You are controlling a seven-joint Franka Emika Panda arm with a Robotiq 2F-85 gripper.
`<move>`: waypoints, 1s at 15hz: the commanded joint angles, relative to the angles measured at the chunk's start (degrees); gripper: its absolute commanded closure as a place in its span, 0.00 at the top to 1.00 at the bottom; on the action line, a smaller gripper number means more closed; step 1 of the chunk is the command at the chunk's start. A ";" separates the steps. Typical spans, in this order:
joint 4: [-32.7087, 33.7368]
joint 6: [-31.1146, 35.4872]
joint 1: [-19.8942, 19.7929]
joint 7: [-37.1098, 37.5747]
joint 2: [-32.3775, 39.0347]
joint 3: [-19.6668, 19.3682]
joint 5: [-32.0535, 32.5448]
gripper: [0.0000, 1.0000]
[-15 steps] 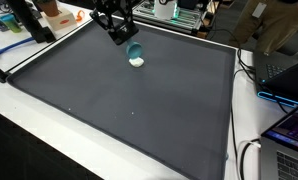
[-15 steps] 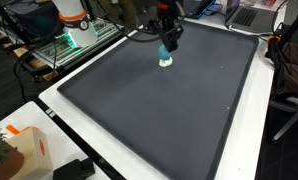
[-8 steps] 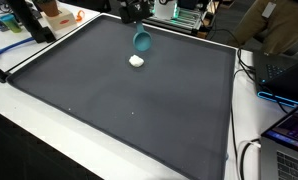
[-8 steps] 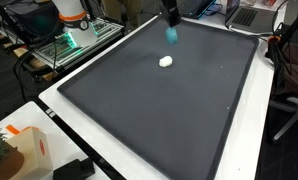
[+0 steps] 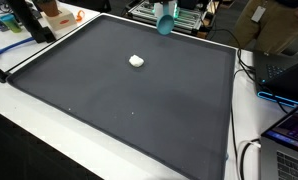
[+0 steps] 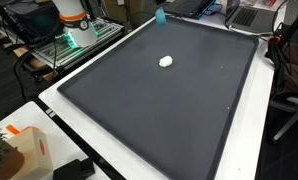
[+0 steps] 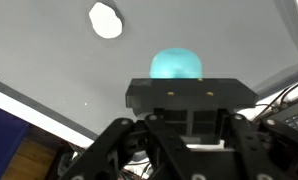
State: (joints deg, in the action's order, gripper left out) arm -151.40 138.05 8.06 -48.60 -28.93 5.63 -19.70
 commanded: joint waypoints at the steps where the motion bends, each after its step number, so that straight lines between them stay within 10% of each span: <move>1: 1.19 0.21 1.91 5.15 1.57 -2.45 1.83 0.22; 9: 16.75 -22.17 4.56 5.76 7.91 -8.65 -2.59 0.22; 10: 13.13 -17.37 3.37 7.68 6.40 -6.88 -0.99 0.47; 15: 17.98 -22.80 2.93 10.52 9.00 -7.30 -2.88 0.22</move>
State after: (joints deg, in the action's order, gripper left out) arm -134.95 117.11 11.55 -41.03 -21.15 -1.98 -21.42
